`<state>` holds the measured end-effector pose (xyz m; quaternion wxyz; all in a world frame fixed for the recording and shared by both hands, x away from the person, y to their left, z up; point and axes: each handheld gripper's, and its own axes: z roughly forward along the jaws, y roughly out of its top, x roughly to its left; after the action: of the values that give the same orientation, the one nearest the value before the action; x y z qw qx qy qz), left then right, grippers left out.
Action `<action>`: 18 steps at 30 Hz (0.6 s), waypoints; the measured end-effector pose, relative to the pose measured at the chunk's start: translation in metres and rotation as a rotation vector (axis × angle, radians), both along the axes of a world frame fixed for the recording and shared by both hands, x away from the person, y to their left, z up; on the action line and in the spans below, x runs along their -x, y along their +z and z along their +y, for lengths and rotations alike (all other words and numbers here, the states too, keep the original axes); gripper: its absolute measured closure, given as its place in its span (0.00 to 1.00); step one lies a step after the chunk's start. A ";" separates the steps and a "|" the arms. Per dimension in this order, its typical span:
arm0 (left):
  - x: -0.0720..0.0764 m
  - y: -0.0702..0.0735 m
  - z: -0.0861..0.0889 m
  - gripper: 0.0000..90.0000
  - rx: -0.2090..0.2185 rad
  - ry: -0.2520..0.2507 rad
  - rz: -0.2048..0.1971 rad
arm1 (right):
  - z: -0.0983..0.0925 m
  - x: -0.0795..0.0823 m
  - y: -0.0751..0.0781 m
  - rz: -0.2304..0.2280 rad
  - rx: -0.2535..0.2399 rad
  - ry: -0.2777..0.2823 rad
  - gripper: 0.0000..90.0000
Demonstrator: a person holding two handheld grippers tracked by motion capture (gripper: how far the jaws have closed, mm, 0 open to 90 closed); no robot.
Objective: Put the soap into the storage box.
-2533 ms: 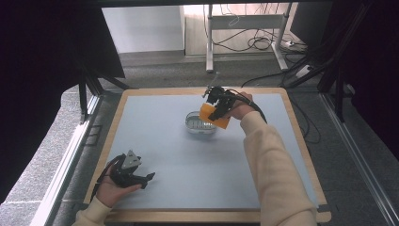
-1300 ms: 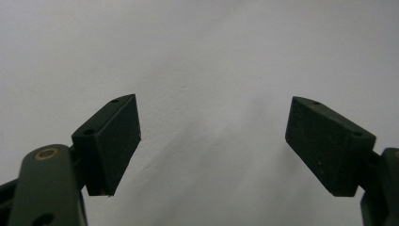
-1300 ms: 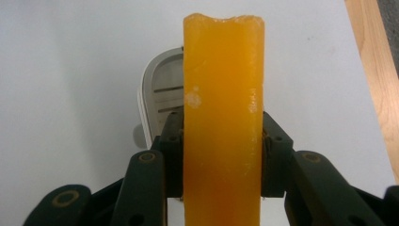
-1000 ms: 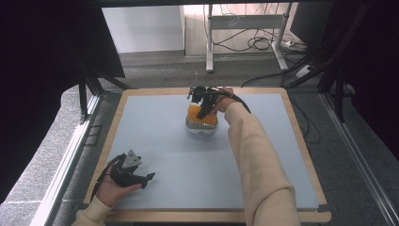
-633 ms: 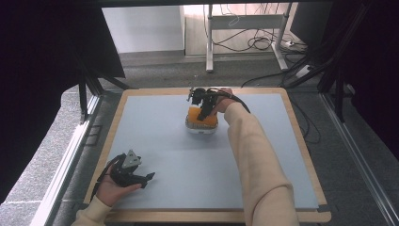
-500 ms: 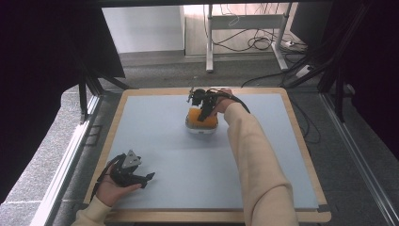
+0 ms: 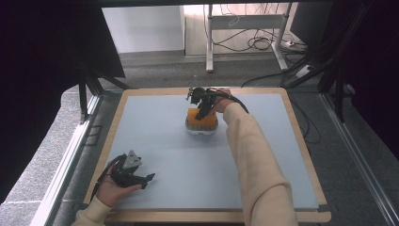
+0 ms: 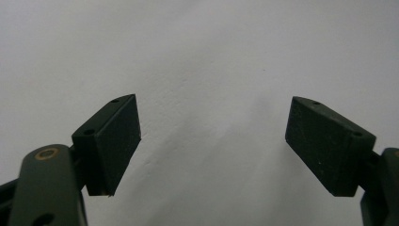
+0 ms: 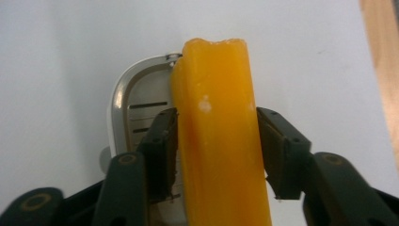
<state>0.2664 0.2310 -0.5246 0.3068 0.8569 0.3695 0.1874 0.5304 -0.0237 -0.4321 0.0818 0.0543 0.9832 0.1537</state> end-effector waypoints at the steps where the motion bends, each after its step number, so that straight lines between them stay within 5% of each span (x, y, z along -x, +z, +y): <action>1: 0.000 0.000 0.000 0.21 0.000 0.000 -0.001 | 0.000 0.000 0.000 -0.005 0.001 -0.004 0.52; 5: 0.000 0.000 0.000 0.21 -0.002 -0.002 -0.001 | 0.000 0.001 0.000 -0.042 0.005 -0.031 0.42; 9: 0.000 0.000 0.000 0.21 -0.003 -0.003 0.004 | -0.003 0.001 0.008 -0.054 -0.061 -0.112 0.38; 14: 0.000 0.000 -0.001 0.21 0.000 -0.005 0.004 | -0.005 0.003 0.014 -0.075 -0.087 -0.136 0.35; 18: 0.001 0.000 -0.002 0.21 0.003 -0.006 0.001 | -0.013 0.009 0.018 -0.066 -0.157 -0.166 0.35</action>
<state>0.2658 0.2291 -0.5245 0.3085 0.8576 0.3674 0.1854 0.5215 -0.0369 -0.4143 0.1223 0.1369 0.9570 0.2247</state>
